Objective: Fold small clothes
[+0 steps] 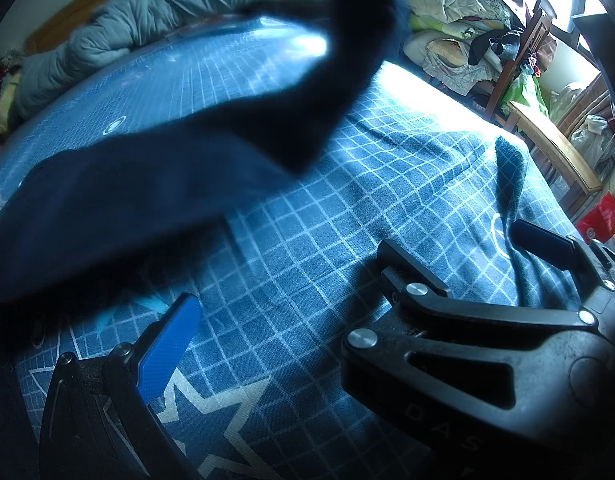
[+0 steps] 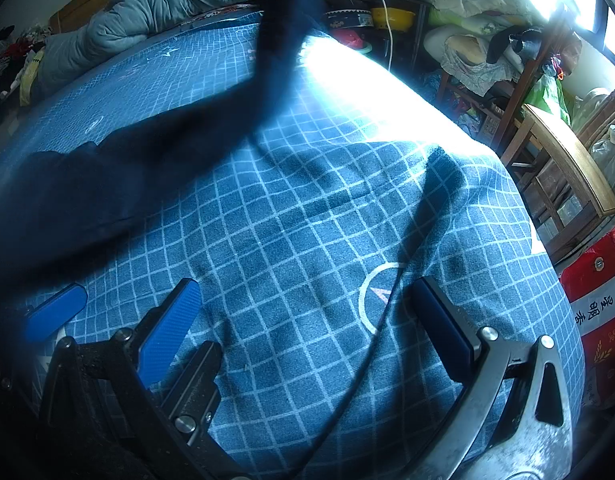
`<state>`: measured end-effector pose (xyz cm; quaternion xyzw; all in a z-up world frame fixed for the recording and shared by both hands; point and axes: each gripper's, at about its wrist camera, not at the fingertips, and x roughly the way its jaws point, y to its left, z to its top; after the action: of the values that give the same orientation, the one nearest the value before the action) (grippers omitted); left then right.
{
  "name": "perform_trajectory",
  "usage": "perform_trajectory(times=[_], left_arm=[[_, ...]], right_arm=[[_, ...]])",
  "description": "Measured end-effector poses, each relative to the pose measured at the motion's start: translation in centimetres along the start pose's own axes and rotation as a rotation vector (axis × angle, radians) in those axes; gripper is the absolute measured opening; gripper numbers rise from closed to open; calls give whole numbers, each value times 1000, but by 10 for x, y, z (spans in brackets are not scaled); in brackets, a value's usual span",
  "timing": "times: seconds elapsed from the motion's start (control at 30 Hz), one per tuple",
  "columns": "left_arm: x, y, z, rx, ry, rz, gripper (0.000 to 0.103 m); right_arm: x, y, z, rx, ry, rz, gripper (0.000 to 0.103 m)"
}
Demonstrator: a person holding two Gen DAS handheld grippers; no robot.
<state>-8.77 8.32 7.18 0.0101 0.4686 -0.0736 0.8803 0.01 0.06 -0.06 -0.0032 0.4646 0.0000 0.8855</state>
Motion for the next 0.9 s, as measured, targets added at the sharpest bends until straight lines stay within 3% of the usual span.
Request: perform_trajectory(times=[0.9], left_arm=[[0, 0, 0, -2, 0, -3, 103]], right_arm=[[0, 1, 1, 1, -3, 1, 103]])
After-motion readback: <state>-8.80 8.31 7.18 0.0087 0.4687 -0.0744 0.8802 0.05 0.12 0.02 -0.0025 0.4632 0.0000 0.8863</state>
